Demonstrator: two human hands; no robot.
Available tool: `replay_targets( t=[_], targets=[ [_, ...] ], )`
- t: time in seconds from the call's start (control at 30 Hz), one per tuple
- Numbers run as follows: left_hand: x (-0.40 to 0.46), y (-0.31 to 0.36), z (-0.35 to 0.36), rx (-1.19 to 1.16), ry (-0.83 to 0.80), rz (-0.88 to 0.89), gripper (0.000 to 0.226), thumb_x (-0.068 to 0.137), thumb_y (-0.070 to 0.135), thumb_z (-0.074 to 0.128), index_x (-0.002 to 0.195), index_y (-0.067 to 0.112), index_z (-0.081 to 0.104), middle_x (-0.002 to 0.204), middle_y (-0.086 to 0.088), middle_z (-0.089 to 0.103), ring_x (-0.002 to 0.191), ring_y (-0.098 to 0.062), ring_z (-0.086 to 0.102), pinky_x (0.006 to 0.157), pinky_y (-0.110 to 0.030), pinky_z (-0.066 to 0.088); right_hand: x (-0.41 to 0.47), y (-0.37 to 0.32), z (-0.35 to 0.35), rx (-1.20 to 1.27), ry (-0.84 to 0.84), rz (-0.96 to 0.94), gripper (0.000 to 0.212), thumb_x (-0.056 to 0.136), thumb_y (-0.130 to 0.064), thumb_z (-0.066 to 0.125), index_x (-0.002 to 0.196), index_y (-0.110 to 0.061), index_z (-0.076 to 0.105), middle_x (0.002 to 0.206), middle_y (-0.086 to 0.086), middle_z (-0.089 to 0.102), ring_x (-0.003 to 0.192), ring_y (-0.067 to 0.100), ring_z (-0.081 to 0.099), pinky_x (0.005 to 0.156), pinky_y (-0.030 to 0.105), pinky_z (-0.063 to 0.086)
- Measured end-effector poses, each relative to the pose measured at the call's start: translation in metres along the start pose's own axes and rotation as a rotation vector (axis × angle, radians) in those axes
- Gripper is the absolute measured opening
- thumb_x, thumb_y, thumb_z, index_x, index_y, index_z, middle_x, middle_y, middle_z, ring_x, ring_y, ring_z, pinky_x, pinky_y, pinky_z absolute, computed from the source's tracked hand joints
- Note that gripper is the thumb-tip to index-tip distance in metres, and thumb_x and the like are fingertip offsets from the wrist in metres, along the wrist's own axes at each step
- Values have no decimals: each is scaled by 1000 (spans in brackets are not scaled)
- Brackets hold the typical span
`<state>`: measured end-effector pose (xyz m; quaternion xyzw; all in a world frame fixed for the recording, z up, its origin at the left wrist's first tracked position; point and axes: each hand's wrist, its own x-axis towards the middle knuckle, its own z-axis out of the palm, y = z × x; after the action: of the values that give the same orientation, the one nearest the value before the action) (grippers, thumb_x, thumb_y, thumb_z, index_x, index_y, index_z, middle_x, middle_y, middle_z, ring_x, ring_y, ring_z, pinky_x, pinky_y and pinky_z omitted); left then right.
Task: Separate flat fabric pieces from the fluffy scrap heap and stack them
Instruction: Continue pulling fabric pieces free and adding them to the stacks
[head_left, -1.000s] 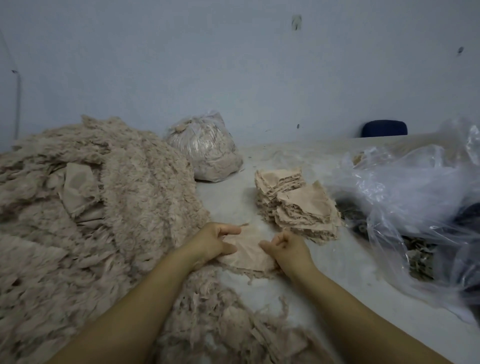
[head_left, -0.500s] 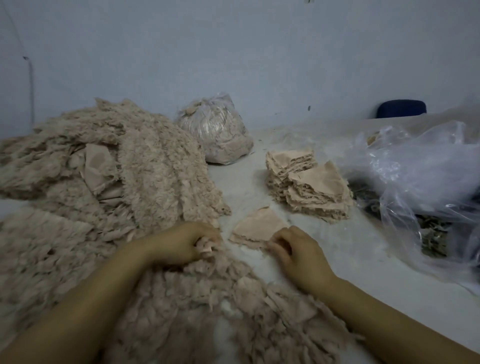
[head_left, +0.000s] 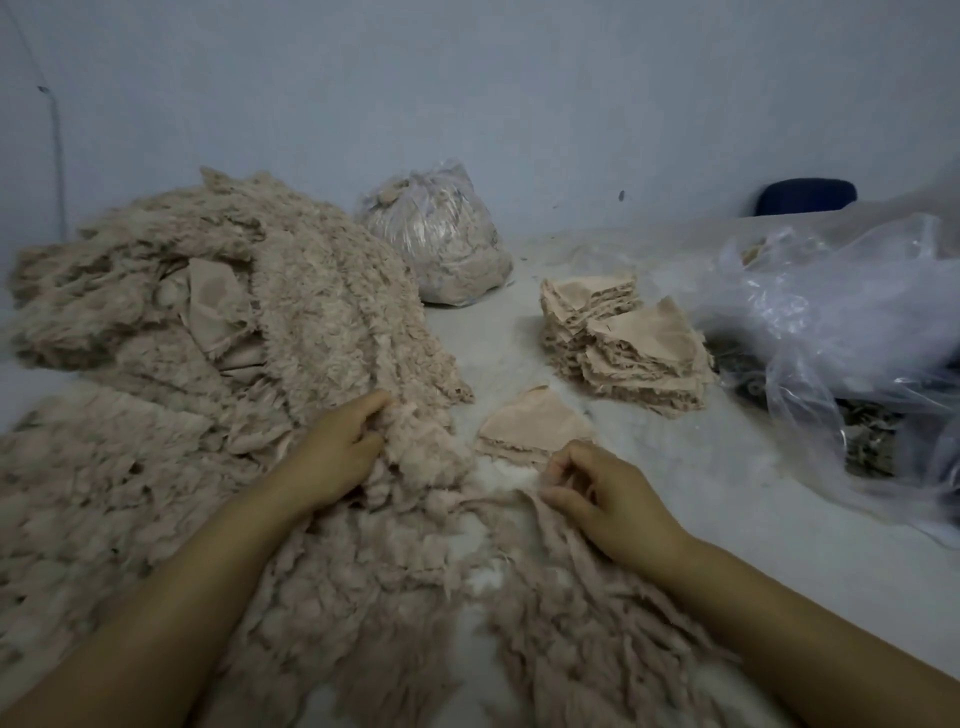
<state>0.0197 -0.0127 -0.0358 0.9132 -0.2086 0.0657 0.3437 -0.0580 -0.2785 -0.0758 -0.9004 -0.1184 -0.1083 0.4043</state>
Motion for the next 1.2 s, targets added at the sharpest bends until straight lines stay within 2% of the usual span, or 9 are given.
replay_targets(
  t=[0.17,0.3,0.43,0.57,0.7,0.8,0.97,1.1,1.2],
  targets=[
    [-10,11,-8,191,-122,251,57,85,-13,44,133,17,52,130,3,47,118,-8,45,92,2,24,-11,-33,27,-44,-246,-369,36,88,-44,63,119,-26,61,113,-4,54,102,4,49,88,13,38],
    [-27,2,-18,414,-229,339,46,96,15,48,140,27,43,149,5,32,135,-11,32,103,-11,16,-14,-28,36,-147,-381,-414,24,96,-23,56,113,-11,67,111,11,55,102,23,50,89,26,39],
    [-44,-19,-32,598,-386,292,60,89,55,40,144,36,29,146,20,16,134,1,17,107,-16,10,-25,-10,7,-166,-378,-402,32,101,-21,39,101,-4,66,102,12,59,97,14,49,82,10,32],
    [-46,-12,2,368,-273,316,37,93,40,49,113,13,65,111,7,55,101,-10,49,84,-20,36,-40,10,-24,-179,-338,-352,49,98,-38,28,100,-8,67,101,7,61,93,7,50,81,19,40],
    [-27,-4,30,192,-168,225,22,99,21,45,77,21,46,71,11,41,66,-15,40,60,-26,25,-38,12,-40,-235,-391,-230,17,91,-9,56,95,-25,53,96,-13,48,87,-6,43,79,22,35],
    [-17,-11,32,110,-133,106,28,100,25,44,73,21,43,66,2,43,60,-17,40,58,-31,27,-35,-18,-30,-217,-256,-388,37,80,-54,67,106,-29,57,99,-7,52,91,2,46,81,21,37],
    [-19,-14,31,79,-86,37,23,98,24,46,79,14,48,70,-2,46,62,-15,41,58,-27,30,-32,-37,14,-247,-389,-545,25,91,-34,61,95,-11,69,99,8,57,91,21,49,84,32,38],
    [-17,-1,26,244,49,189,21,87,-1,53,105,10,58,120,-6,50,105,-19,51,90,-33,44,-16,-40,10,213,-129,-187,17,95,-13,56,78,-17,56,70,-12,54,64,1,47,64,18,38],
    [-5,33,27,-200,-205,228,43,85,1,47,122,23,53,136,0,49,126,-7,45,106,-24,36,2,-46,8,483,-43,24,22,97,-7,50,76,-14,50,60,-9,48,52,1,40,54,17,34]
  ],
)
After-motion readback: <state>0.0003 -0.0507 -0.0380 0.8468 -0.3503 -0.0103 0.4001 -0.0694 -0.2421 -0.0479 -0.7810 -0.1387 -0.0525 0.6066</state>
